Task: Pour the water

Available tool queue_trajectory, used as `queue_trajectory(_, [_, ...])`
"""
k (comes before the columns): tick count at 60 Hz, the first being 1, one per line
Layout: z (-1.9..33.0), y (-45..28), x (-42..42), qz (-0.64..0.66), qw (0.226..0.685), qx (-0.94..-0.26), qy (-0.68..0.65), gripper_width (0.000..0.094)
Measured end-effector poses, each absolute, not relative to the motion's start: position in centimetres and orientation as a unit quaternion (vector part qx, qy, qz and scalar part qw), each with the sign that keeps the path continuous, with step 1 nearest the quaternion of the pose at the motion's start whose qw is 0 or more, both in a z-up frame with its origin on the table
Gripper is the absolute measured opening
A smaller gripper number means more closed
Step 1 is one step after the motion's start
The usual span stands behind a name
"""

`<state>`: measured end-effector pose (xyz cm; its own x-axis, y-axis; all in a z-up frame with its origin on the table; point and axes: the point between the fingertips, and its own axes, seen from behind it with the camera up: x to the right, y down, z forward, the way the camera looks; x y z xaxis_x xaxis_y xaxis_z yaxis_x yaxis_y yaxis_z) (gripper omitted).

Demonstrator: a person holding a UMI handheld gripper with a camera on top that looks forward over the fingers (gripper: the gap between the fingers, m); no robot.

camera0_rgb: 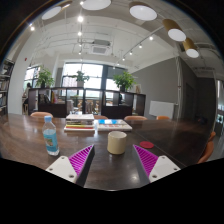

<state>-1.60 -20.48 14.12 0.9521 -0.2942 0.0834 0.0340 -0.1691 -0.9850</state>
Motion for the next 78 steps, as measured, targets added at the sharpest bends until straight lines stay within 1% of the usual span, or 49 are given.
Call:
queue_trajectory(7, [13.7, -18.8, -7.1, -0.078, 0.651, -0.755, 0.032, 0.0774])
queue_trajectory(8, [14.3, -18.4, -7.2, -0.071, 0.653, -0.754, 0.026, 0.0778])
queue_trajectory(10, [13.0, -17.4, -10.5, -0.054, 0.655, -0.754, 0.014, 0.0782])
queue_trajectory(15, [11.9, -15.2, -16.4, -0.016, 0.657, -0.754, -0.015, 0.0779])
queue_trajectory(16, [11.2, -14.4, -18.7, -0.010, 0.657, -0.754, -0.019, 0.0775])
queue_trajectory(21, [10.3, -11.7, -22.8, 0.012, 0.655, -0.755, -0.031, 0.0776])
queue_trajectory(32, [8.3, -6.2, -25.7, 0.017, 0.639, -0.768, -0.042, 0.0777])
queue_trajectory(44, [8.1, -1.6, -27.0, 0.025, 0.646, -0.762, -0.042, 0.0777])
queue_trajectory(47, [8.3, -0.7, -27.2, 0.033, 0.651, -0.758, -0.040, 0.0755])
queue_trajectory(50, [8.2, 0.0, -27.1, 0.040, 0.652, -0.757, -0.033, 0.0684])
queue_trajectory(52, [8.3, 0.3, -26.6, 0.042, 0.655, -0.754, -0.023, 0.0614])
queue_trajectory(55, [8.7, 0.6, -25.8, 0.036, 0.663, -0.748, -0.007, 0.0468])
queue_trajectory(58, [8.5, 0.9, -25.6, 0.036, 0.663, -0.748, -0.010, 0.0436])
queue_trajectory(63, [8.5, 1.0, -25.8, 0.038, 0.663, -0.747, -0.019, 0.0340])
queue_trajectory(64, [8.9, 1.0, -25.7, 0.037, 0.663, -0.747, -0.019, 0.0341])
queue_trajectory(65, [8.9, 1.1, -25.7, 0.036, 0.664, -0.747, -0.020, 0.0315])
queue_trajectory(69, [8.4, 1.3, -25.8, 0.031, 0.665, -0.746, -0.024, 0.0281])
queue_trajectory(78, [8.6, 1.2, -26.1, 0.041, 0.668, -0.743, -0.033, 0.0283])
